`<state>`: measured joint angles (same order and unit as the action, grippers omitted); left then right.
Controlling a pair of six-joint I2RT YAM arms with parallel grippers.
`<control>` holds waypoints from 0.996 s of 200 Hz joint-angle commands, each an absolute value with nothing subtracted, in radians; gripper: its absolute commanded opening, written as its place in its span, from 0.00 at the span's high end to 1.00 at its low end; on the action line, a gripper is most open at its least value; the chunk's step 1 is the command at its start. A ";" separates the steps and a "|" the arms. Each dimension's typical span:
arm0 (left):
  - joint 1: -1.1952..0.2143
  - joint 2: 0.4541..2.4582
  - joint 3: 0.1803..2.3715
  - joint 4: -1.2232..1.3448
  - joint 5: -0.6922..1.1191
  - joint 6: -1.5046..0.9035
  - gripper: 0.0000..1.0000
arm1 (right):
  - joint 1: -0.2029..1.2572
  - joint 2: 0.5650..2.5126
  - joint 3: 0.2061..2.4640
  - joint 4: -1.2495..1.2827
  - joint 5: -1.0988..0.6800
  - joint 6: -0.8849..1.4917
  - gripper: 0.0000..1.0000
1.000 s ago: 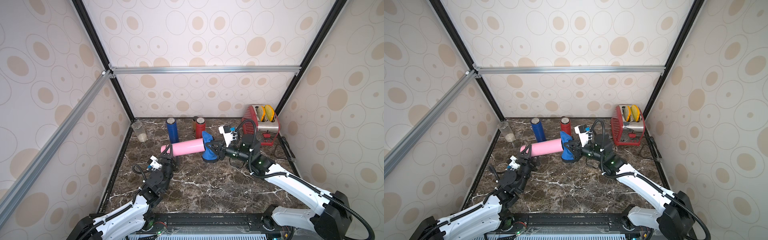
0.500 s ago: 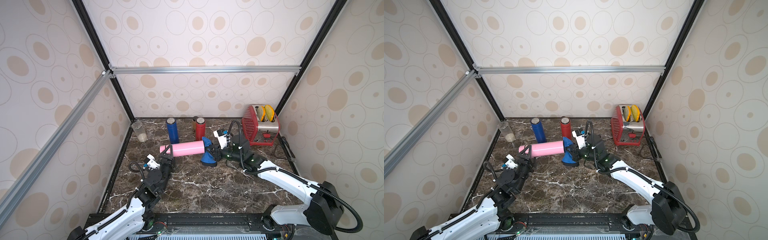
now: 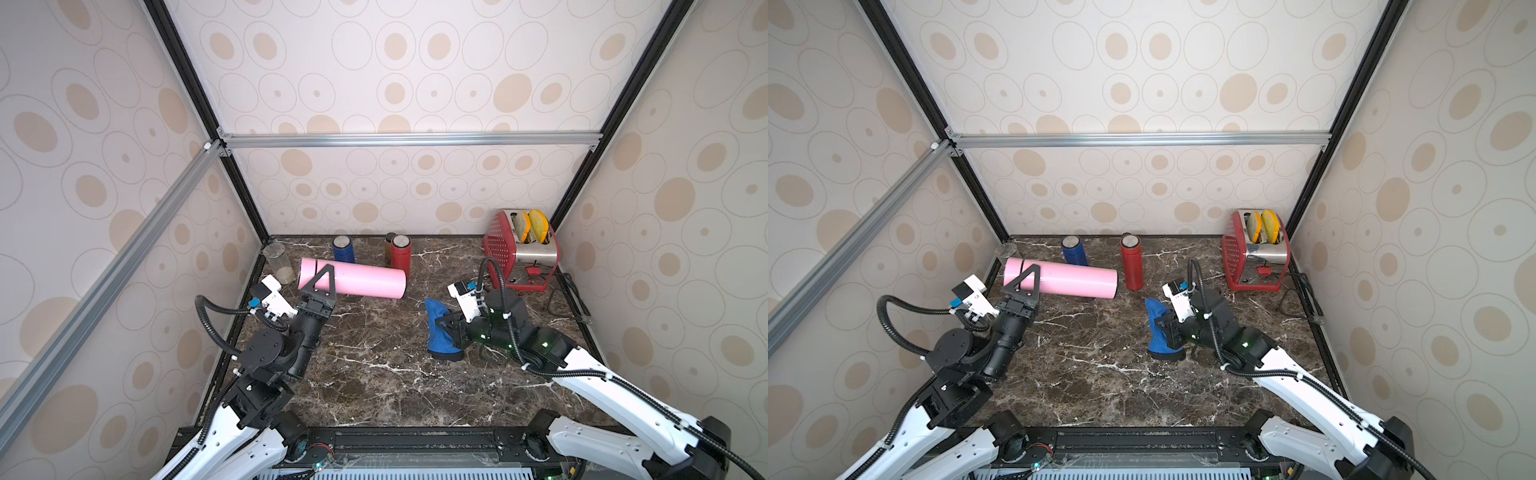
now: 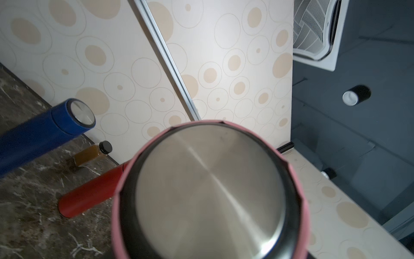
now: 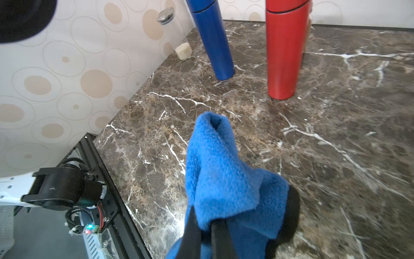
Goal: Wipe the surface of the thermos
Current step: Place the cleaning item at the center of the board.
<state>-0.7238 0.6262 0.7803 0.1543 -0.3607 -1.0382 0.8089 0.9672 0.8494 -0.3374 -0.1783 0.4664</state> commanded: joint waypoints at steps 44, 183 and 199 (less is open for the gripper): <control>-0.726 0.841 1.051 0.063 -0.319 -0.526 1.00 | 0.815 1.015 0.765 -0.375 -0.148 0.458 0.90; -0.726 1.072 1.194 0.085 -0.212 -0.315 1.00 | 0.851 1.325 0.704 -0.196 0.046 0.483 0.55; -0.726 1.105 1.200 0.124 -0.181 -0.297 1.00 | 0.851 1.292 0.706 -0.225 0.059 0.472 0.47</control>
